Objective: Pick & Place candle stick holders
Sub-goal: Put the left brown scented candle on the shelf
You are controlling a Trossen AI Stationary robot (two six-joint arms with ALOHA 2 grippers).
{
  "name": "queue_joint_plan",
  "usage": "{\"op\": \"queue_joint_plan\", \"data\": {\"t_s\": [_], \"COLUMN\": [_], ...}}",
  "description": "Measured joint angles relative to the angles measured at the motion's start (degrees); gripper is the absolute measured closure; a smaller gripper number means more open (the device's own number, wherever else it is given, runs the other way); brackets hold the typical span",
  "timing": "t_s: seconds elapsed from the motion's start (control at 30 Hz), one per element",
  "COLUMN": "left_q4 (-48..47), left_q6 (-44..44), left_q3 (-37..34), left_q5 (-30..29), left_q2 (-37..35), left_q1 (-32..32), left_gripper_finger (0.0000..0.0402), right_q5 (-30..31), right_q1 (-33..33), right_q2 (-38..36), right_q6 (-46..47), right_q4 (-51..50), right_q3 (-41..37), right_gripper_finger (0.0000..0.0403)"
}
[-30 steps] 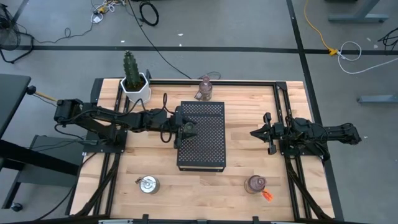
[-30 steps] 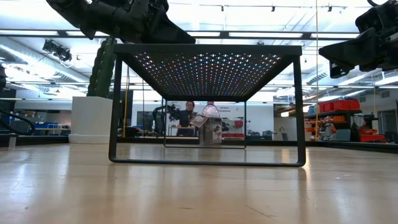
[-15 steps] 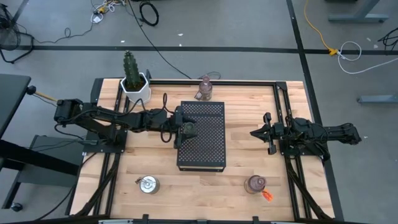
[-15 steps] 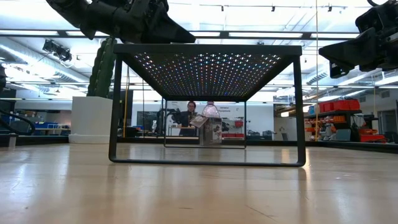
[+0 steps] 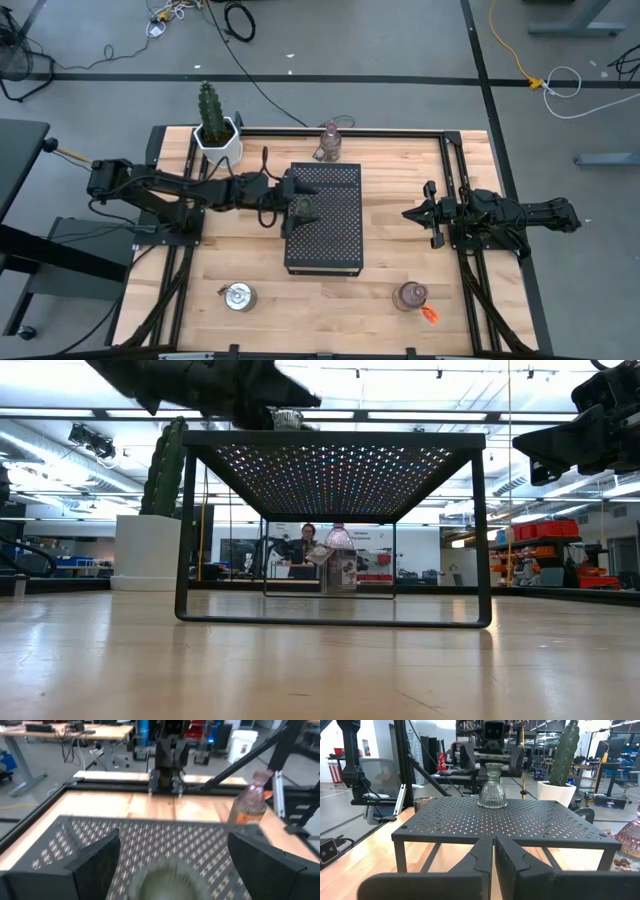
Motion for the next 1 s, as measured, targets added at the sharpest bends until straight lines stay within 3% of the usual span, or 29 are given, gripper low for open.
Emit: {"op": "queue_joint_plan", "data": {"t_s": [0.63,1.0], "left_q4": [-38.61,-45.65], "left_q6": [3.68,9.72], "left_q3": [23.58,28.98], "left_q5": [5.64,5.66], "left_q2": [0.0,0.0], "left_q1": [-1.06,-6.91], "left_gripper_finger": [0.0027,0.0028], "right_q5": [0.0,0.0], "right_q1": [0.0,0.0], "right_q2": [0.0,0.0], "right_q6": [0.0,0.01], "right_q4": [0.0,-0.01], "right_q3": [0.01,0.0], "right_gripper_finger": [0.038,0.038]}}
